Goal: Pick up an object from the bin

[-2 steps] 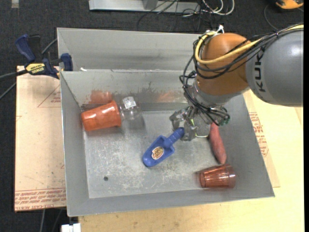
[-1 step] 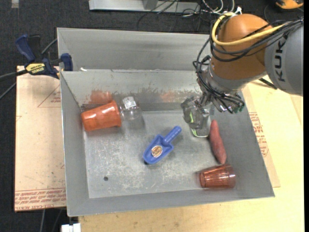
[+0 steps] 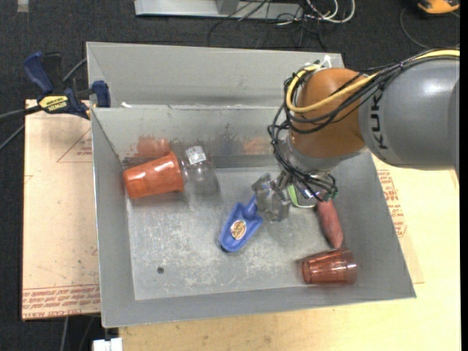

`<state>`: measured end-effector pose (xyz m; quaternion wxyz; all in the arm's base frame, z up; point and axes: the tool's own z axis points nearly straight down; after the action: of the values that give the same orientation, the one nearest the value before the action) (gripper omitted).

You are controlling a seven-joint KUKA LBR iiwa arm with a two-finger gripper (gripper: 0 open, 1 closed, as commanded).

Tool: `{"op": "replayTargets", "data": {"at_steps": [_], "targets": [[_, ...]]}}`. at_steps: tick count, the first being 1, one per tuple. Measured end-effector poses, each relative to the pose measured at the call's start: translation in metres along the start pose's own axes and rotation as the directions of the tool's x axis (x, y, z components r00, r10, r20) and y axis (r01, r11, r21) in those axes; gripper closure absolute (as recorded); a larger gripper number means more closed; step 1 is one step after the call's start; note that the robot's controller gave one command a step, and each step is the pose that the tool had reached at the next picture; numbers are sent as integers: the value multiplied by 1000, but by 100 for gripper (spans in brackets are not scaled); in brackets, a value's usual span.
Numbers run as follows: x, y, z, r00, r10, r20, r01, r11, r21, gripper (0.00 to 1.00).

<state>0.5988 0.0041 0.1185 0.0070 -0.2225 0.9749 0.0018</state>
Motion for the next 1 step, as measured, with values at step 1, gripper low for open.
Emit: {"op": "replayTargets", "data": {"at_steps": [1], "targets": [[13, 7, 31, 944, -330, 2, 330, 944, 3, 100]]}}
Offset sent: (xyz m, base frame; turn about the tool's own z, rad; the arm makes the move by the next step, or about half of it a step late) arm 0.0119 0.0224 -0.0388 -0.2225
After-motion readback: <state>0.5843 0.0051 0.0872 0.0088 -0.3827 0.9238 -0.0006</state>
